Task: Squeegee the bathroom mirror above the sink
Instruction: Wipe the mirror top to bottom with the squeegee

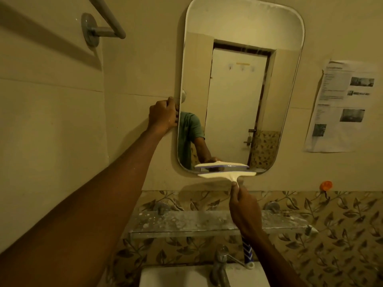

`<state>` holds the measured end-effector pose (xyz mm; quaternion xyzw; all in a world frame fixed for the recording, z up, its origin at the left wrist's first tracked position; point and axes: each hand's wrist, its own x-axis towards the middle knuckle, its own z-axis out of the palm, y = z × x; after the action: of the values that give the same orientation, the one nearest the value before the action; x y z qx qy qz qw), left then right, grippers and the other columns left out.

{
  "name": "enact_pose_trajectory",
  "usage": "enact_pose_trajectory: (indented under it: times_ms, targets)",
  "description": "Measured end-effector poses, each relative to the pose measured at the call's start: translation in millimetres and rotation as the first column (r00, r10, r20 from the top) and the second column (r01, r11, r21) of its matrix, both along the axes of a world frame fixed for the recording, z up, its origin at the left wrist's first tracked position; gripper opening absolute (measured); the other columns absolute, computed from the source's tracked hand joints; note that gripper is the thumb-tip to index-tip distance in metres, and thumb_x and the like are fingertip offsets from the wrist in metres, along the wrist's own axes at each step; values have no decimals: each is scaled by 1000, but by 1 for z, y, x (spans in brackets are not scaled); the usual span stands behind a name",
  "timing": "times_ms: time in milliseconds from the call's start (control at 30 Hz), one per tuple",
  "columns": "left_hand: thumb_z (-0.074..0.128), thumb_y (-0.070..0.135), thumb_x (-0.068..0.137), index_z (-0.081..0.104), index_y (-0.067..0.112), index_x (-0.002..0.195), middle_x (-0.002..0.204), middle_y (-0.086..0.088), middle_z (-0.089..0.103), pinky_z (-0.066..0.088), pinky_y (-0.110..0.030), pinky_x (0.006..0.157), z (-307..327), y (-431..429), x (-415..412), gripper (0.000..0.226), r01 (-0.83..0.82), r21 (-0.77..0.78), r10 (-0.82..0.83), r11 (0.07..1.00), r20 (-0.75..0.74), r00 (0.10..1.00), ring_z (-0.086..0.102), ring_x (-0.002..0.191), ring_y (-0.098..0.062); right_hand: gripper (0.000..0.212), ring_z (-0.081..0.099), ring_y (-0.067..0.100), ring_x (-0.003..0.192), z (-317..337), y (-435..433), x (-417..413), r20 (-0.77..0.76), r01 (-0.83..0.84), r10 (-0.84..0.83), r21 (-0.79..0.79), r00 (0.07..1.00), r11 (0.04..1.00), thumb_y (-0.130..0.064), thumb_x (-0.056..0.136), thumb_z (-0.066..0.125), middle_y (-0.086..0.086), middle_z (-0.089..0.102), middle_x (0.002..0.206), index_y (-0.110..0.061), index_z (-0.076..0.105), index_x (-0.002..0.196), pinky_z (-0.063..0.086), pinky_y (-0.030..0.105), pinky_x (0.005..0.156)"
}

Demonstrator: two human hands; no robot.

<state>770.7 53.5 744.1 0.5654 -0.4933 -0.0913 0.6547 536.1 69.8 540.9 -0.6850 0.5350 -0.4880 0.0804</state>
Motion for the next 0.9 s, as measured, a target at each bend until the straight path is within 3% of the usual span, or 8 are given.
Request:
enact_pose_trajectory:
  times_ms: [133, 267, 367, 500, 633, 900]
  targets:
    - [40, 36, 101, 68, 4, 88, 81, -14, 73, 62, -39, 68, 17, 0, 7, 44, -76, -50, 79, 996, 58, 995, 70, 62, -22, 26, 52, 16, 54, 65, -11, -15, 85, -71, 81, -109, 993, 992, -37, 102, 36, -2, 55, 64, -20, 53, 91, 38, 27, 47]
    - [43, 37, 98, 65, 9, 92, 91, -12, 71, 60, -45, 78, 54, 0, 3, 37, -171, -181, 197, 968, 138, 971, 70, 82, -28, 33, 54, 19, 59, 148, -27, -20, 127, -157, 190, -236, 973, 959, -39, 101, 37, 4, 58, 71, -14, 59, 96, 50, 39, 54]
    - [46, 30, 99, 64, 8, 109, 110, -12, 68, 52, -34, 85, 89, 4, -13, 30, -202, -229, 250, 952, 201, 947, 64, 101, -28, 32, 52, 15, 52, 213, -31, -18, 124, -183, 234, -327, 964, 927, -38, 102, 38, 6, 57, 72, -13, 57, 97, 50, 31, 45]
    - [48, 26, 97, 58, 8, 119, 119, -12, 65, 53, -41, 94, 133, 1, -23, 30, -113, -275, 167, 955, 182, 969, 62, 108, -29, 41, 52, 17, 50, 294, -36, -20, 93, -103, 159, -437, 983, 894, -39, 103, 35, 7, 57, 70, -7, 59, 94, 45, 27, 41]
    - [45, 31, 98, 59, 10, 118, 115, -13, 67, 54, -45, 92, 160, -8, -28, 32, -101, -271, 137, 957, 118, 984, 65, 104, -31, 43, 57, 17, 47, 354, -47, -31, 74, 5, 29, -425, 997, 905, -42, 103, 29, 3, 56, 68, -10, 55, 89, 42, 23, 36]
    - [51, 36, 98, 66, 9, 105, 99, -16, 72, 56, -40, 84, 170, -30, -17, 32, -153, -269, 198, 951, 151, 968, 68, 94, -32, 47, 55, 16, 43, 392, -62, -27, -56, 37, -63, -372, 996, 927, -37, 105, 21, 6, 56, 61, -6, 54, 91, 40, 22, 40]
